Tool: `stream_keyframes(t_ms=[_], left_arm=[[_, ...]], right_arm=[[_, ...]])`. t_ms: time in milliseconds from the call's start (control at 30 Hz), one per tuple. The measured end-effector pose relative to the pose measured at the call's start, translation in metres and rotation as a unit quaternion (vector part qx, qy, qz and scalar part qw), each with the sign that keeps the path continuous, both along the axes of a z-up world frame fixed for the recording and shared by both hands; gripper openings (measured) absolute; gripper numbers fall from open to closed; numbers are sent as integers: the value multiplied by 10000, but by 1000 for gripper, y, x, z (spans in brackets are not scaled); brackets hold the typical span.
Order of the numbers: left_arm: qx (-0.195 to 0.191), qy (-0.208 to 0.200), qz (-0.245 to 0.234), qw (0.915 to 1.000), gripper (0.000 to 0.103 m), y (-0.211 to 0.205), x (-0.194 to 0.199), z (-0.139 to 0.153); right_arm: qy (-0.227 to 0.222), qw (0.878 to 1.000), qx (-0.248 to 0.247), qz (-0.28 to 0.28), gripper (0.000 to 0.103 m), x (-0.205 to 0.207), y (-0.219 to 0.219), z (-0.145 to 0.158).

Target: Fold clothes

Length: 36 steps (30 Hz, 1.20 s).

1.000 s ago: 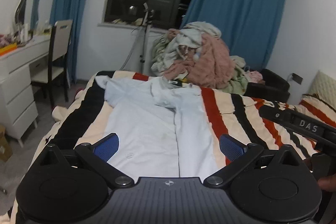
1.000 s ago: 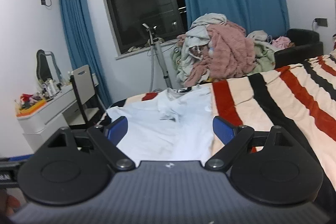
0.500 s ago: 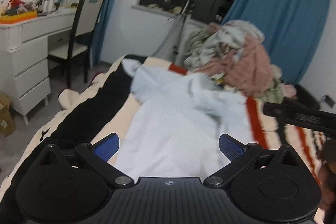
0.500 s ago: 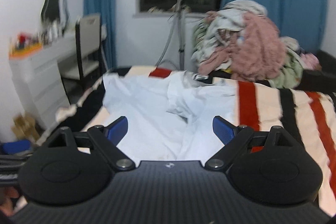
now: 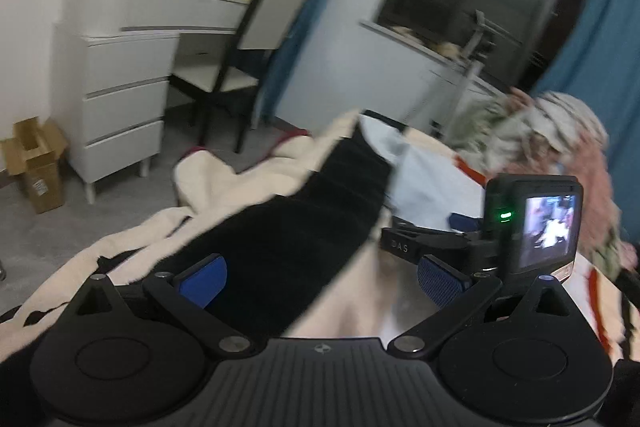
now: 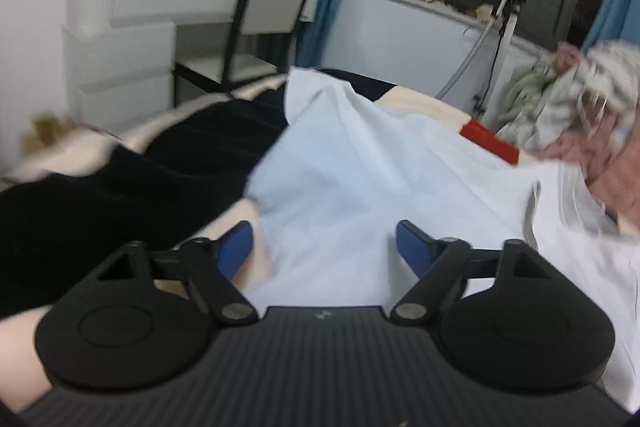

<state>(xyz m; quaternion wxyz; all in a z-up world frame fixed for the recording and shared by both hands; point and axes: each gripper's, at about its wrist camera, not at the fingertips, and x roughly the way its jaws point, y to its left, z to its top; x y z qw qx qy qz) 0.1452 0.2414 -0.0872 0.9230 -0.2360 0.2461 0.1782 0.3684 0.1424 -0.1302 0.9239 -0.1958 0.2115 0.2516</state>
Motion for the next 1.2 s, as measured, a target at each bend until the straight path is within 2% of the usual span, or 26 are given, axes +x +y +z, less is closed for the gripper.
stream_keyframes(t_ms=[67,167,200,233,267,333,400,500,600,700,800,833,900,967,1000,1033,1067,1200], left_arm=[[-31,43,129,9999,102,7,11,-10],[129,21,227,9997,102,10,20,-19],[183,11,216,9996,103,9,21,-20],[237,2,205,9995,103,8,22,-20],[291,-7,194,9994,103,7,22,-21],[321,-37,162,9993,103,3,21,-22],[283,-46,126,9995,103,2,19,-23],[24,15,13,10000,103,0,13,-20],[-195,-16,-139,9997,103,-3,7,-14],[-329,-195,-356,9986,103,-7,-1,-8],[-325,-128,-584,9977,103,-15,2,-8],[-320,-95,-667,9972,103,-18,4,-9],[-306,-26,-843,9960,103,-25,9,-12],[-284,37,-1015,9944,103,-31,14,-16],[-250,57,-1070,9939,103,-35,16,-18],[-208,73,-1111,9936,103,-37,18,-19],[-180,82,-1147,9932,103,-40,20,-21],[-171,80,-1249,9920,103,-47,24,-25]], right_arm=[[-300,9991,-242,-188,73,14,19,-11],[-555,9970,-171,-509,64,39,32,-5],[-629,9960,-161,-613,58,48,36,-3],[-648,9952,-217,-701,44,57,39,0],[-667,9943,-272,-789,38,66,43,2],[-626,9931,-352,-925,17,82,45,11],[-624,9927,-241,-1003,13,88,38,26],[-914,9895,314,-1070,12,78,6,61],[-1180,9789,906,-1398,12,71,-48,91],[-1248,9591,1482,-2064,12,74,-118,105],[-882,9303,1983,-2958,12,85,-197,93],[-684,9182,2130,-3270,15,90,-223,83],[-311,9063,2185,-3605,18,98,-259,61],[207,9044,2086,-3716,36,104,-280,38],[418,9037,2059,-3730,59,105,-289,29],[593,9030,2058,-3725,78,105,-297,21],[594,9040,2171,-3634,86,99,-301,19],[558,9132,2308,-3312,88,71,-299,36]])
